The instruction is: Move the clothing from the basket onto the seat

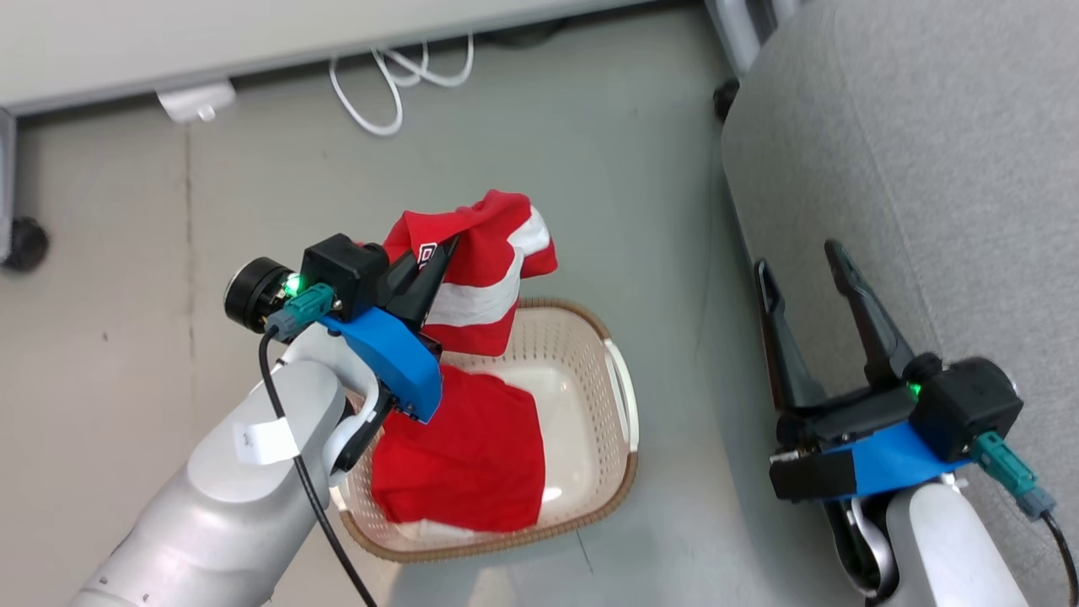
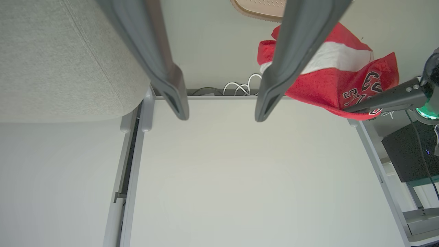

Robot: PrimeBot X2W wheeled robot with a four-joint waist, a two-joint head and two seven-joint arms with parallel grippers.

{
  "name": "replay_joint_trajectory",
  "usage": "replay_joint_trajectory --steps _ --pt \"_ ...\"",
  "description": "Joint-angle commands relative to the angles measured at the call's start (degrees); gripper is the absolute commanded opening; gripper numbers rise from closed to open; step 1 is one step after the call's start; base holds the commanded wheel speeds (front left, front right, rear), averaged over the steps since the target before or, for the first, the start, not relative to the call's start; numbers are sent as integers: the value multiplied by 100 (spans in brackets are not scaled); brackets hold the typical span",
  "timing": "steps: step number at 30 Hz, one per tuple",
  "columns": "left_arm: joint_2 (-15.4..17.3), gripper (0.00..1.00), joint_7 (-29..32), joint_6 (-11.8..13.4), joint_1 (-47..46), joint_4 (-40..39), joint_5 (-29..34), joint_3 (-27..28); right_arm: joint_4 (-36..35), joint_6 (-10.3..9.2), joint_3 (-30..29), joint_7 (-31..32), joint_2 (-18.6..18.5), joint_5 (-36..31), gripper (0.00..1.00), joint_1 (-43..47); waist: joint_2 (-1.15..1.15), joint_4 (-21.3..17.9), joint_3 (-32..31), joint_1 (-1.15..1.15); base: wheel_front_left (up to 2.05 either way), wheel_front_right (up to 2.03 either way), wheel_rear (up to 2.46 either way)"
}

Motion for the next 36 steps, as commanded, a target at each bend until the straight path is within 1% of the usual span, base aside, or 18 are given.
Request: replay_joint_trajectory --steps 1,8,16,22,29,33,36 --pt "0 0 -28 -7 52 -69 60 83 33 0 -16 -31 -12 45 100 125 0 91 -431 2 0 0 0" --pt "-4 0 -28 -8 490 -727 464 635 92 0 -60 -31 -12 78 100 541 0 217 -1053 2 0 0 0" --pt "44 0 -27 -7 815 -1276 736 847 98 0 -107 -30 -12 114 100 911 0 353 -1529 2 0 0 0" --pt "74 0 -27 -7 954 -1588 777 860 75 0 -136 -30 -12 149 100 1027 0 416 -1636 2 0 0 0" --pt "109 0 -28 -7 1027 -1700 813 870 12 0 -112 -30 -12 183 100 1010 0 451 -1658 2 0 0 0" --pt "119 0 -28 -7 998 -1678 843 859 -76 0 10 -30 -12 196 100 824 0 454 -1625 2 0 0 0" --pt "118 0 -28 -7 941 -1647 866 830 -178 0 253 -30 -11 156 100 635 0 450 -1601 2 0 0 0"
